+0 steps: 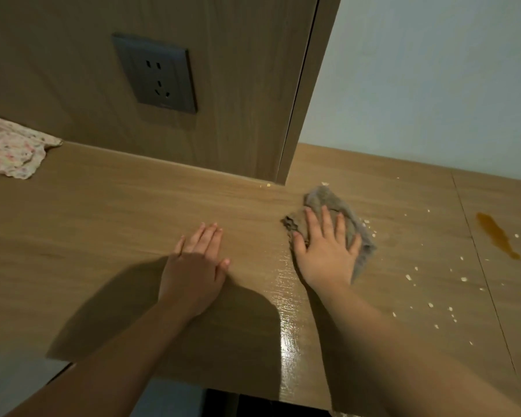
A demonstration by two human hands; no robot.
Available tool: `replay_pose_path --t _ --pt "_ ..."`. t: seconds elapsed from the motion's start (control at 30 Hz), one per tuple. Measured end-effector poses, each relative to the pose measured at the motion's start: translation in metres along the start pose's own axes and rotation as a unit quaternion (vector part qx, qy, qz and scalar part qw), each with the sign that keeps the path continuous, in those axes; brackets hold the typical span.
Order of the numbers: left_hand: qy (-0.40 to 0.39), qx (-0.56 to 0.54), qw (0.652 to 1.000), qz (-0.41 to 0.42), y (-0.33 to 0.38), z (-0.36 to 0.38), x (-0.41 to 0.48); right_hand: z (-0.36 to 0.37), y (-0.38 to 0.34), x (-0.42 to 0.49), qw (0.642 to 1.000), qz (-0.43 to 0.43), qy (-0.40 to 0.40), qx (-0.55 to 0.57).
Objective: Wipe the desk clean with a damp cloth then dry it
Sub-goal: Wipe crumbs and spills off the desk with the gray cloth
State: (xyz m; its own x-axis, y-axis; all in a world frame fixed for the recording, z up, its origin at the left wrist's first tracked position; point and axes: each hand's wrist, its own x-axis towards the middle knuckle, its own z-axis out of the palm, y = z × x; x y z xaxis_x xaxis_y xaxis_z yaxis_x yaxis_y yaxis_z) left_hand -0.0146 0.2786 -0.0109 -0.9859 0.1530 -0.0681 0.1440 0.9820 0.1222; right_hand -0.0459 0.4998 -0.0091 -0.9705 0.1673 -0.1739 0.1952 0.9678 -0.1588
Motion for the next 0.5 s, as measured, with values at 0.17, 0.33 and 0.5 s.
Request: replay_pose_path --t 0.17,0.33,0.5 --pt "0.015 0.014 0.999 -0.038 0.001 -0.004 0.011 0.006 -0.026 -0.041 0.997 0.023 0.057 0.044" --pt "0.014 0.043 0.998 -0.047 0.001 0.003 0.011 0.006 -0.071 -0.008 0.959 -0.28 -0.039 -0.005" --pt "0.025 0.03 0.998 -0.047 0.002 0.006 0.011 -0.004 -0.078 0.048 0.937 -0.343 -0.042 -0.048"
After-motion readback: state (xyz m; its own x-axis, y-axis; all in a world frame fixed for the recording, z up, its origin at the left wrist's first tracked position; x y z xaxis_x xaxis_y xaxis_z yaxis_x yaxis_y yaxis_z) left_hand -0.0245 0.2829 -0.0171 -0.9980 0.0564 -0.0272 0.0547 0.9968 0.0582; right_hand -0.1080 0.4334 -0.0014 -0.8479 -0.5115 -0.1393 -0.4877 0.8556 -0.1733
